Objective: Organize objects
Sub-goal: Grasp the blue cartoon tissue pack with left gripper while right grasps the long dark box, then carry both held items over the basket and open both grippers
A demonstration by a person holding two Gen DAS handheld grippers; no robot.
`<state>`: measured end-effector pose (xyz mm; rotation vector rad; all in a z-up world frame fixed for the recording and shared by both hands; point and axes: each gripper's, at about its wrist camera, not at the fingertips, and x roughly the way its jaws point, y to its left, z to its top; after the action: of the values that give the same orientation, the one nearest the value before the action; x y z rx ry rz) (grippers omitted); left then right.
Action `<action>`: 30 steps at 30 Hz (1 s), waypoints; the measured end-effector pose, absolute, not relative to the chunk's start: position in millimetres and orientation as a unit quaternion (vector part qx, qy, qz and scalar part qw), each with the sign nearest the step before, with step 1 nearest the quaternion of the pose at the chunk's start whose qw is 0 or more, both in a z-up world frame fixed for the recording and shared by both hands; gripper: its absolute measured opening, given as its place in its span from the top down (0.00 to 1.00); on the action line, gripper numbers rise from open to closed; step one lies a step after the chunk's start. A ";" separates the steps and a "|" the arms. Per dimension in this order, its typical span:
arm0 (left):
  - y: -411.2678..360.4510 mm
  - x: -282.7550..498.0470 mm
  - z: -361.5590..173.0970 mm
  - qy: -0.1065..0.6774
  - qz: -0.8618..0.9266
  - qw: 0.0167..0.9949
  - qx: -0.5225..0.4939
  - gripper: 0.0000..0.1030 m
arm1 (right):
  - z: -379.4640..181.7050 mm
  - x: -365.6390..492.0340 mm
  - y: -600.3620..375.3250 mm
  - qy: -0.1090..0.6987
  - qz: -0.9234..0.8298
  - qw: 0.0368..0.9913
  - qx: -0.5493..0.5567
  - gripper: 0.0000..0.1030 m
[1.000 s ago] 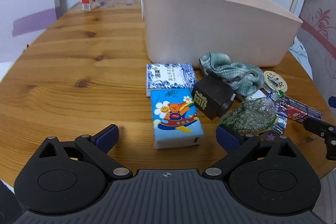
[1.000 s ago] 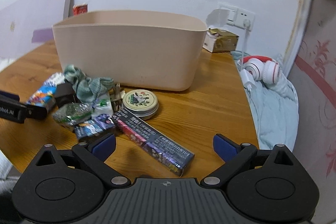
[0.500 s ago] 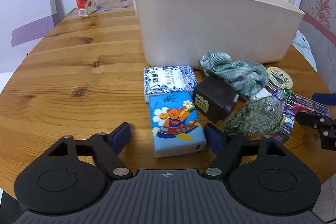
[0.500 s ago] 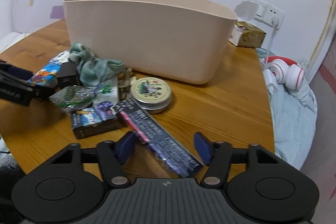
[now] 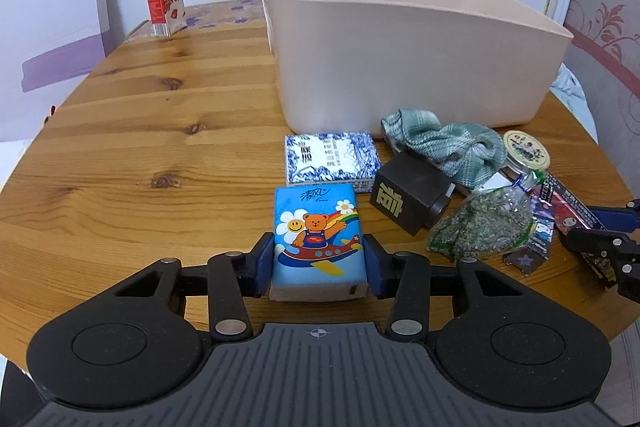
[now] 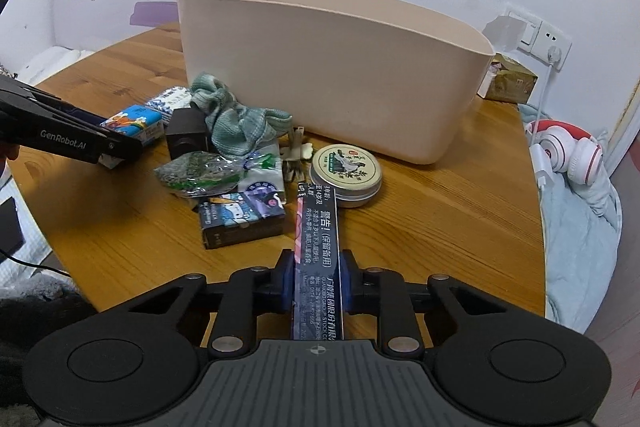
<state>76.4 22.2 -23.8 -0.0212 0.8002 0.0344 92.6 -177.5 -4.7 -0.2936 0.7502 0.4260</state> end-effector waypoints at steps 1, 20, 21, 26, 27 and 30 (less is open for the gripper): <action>23.7 75.2 -21.3 0.386 0.017 0.922 -0.010 0.55 | -3.8 91.2 -178.3 0.361 0.207 0.899 -0.138 0.78; 31.0 49.0 43.3 0.308 0.003 0.951 -0.007 0.55 | 50.6 64.5 -187.0 0.290 0.183 0.934 -0.098 0.78; 31.1 49.3 47.1 0.304 0.002 0.953 -0.007 0.55 | 54.2 64.7 -187.7 0.284 0.181 0.937 -0.096 0.78; 30.2 53.5 64.1 0.282 -0.001 0.959 -0.008 0.55 | 75.1 67.6 -189.8 0.253 0.173 0.948 -0.083 0.78; 29.7 55.0 67.2 0.278 -0.002 0.960 -0.008 0.55 | 78.9 68.7 -190.1 0.248 0.171 0.950 -0.081 0.78; 27.0 62.2 74.8 0.269 -0.005 0.963 -0.006 0.55 | 89.8 74.9 -190.7 0.231 0.164 0.956 -0.074 0.78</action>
<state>62.2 27.0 74.8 -0.0124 0.5439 -0.0096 74.9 -190.7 89.8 -0.1500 0.4683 0.3330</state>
